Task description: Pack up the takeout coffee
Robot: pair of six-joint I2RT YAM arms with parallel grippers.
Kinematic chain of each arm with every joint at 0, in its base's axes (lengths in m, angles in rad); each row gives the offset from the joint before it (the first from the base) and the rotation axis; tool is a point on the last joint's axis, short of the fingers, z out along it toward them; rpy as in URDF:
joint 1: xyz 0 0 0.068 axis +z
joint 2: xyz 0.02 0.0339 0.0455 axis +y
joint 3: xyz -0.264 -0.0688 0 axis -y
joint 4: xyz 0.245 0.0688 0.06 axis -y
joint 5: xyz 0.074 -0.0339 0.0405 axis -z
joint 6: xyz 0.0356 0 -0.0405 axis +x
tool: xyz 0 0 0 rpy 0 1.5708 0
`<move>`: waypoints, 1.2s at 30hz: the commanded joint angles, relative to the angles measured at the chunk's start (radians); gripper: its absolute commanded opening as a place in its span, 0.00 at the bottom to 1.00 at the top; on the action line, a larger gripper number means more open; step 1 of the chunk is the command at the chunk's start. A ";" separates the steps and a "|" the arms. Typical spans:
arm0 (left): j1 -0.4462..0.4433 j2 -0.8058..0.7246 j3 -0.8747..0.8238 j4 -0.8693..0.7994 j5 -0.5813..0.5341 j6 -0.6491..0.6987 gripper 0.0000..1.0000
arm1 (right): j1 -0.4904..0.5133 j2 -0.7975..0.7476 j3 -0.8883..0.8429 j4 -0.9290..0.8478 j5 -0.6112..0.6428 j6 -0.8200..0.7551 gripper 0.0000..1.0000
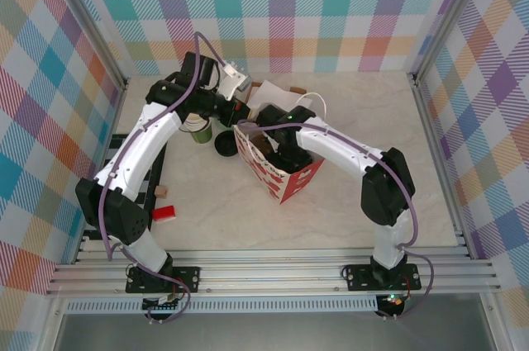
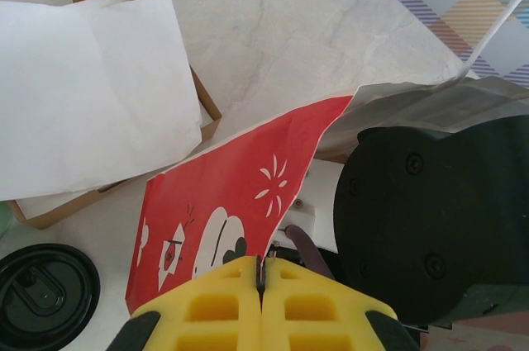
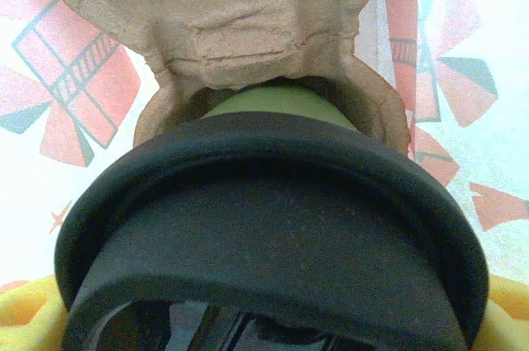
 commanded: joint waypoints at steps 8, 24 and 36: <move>-0.015 -0.028 0.019 0.003 0.026 -0.004 0.00 | 0.007 -0.037 0.010 0.017 0.019 0.013 0.81; -0.015 -0.017 0.017 0.001 0.022 0.003 0.00 | 0.009 -0.046 0.004 0.023 0.028 0.012 1.00; -0.015 -0.010 0.017 -0.002 0.023 0.003 0.00 | 0.011 -0.063 0.019 0.034 0.029 0.014 1.00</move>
